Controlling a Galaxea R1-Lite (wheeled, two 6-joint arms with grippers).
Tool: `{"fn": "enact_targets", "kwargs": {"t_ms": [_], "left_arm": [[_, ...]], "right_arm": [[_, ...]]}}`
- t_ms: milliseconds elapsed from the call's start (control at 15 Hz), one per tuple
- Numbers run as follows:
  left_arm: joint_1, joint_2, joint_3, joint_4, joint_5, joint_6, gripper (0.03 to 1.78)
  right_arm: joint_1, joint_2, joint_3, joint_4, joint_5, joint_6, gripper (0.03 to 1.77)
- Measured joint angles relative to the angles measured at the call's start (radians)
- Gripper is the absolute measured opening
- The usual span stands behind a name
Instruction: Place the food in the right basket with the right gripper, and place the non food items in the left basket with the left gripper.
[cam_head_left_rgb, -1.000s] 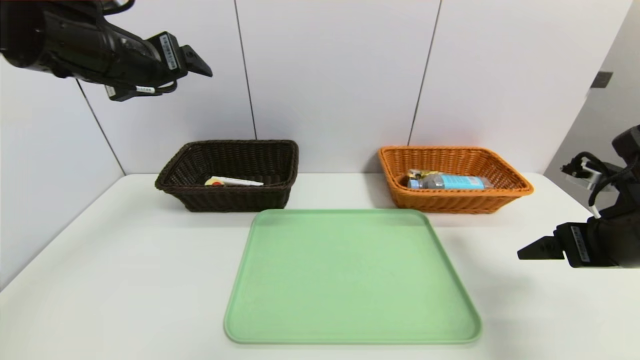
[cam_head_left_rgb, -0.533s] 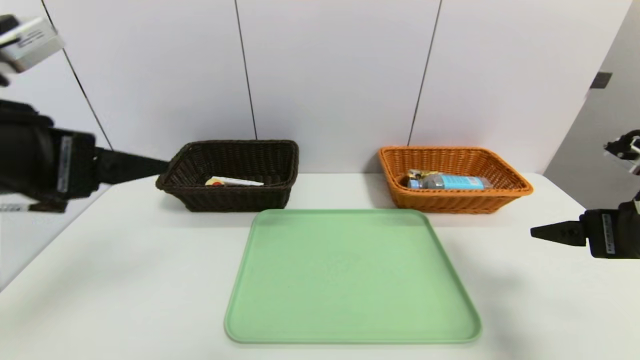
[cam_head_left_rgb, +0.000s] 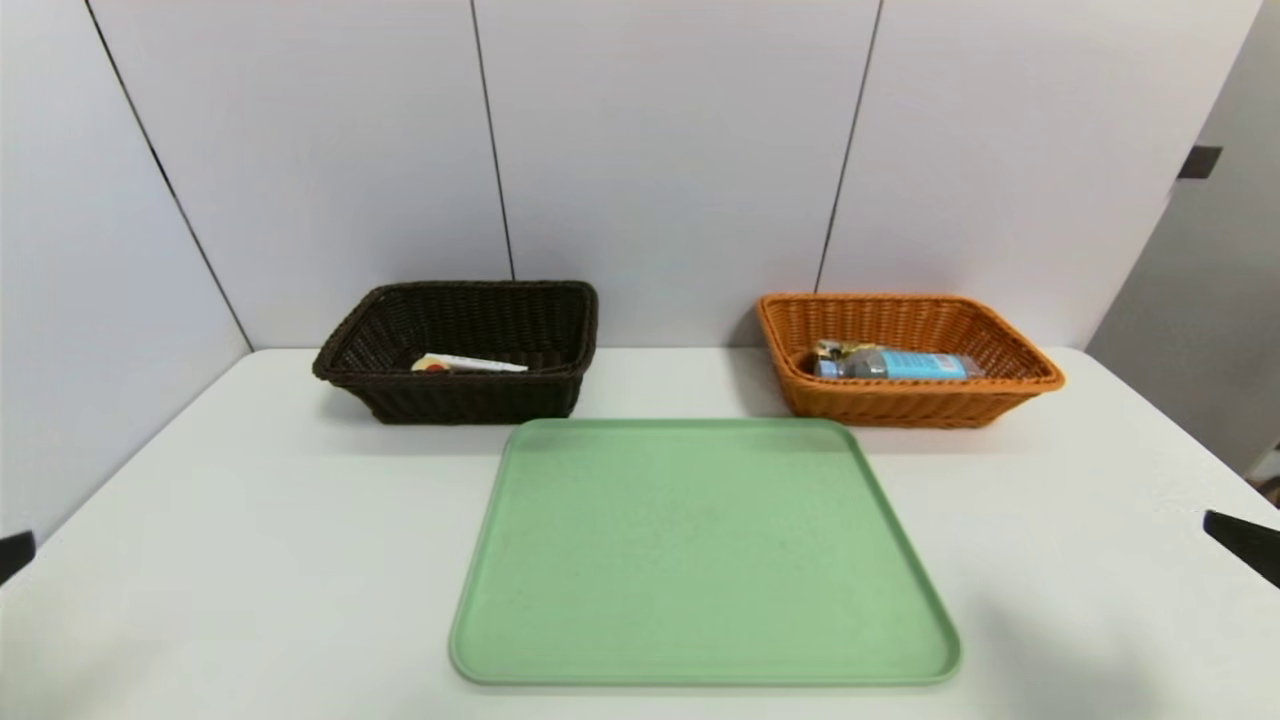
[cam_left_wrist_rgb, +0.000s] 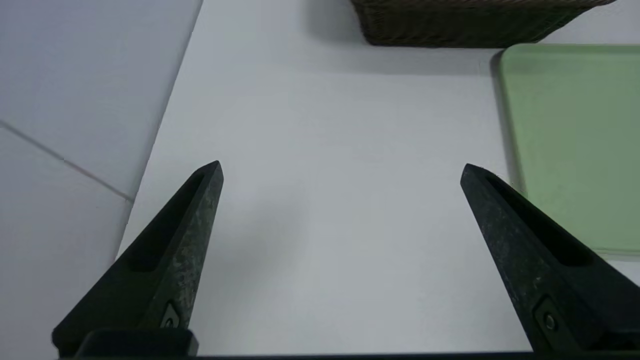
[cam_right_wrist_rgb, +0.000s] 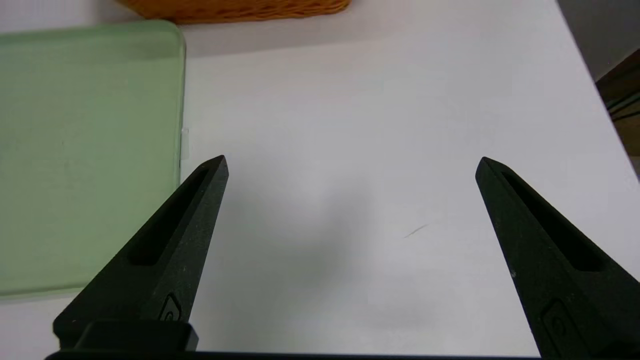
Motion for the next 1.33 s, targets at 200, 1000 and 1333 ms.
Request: {"fn": "enact_targets", "kwargs": {"t_ms": [200,1000,1333], "left_arm": [[0.054,-0.179,0.144,0.003,0.005,0.017,1.69],[0.079,-0.704,0.569,-0.212,-0.149,0.257,1.69],[0.079,-0.723,0.814,-0.629,-0.187,0.259,1.69]], "right_arm": [[-0.002,-0.186,0.086,-0.019,-0.022,0.0,1.71],[-0.036,-0.839,0.445,-0.191,0.205,-0.277,1.71],[-0.037,-0.866,0.56,-0.27,0.216,-0.331,1.71]]}}
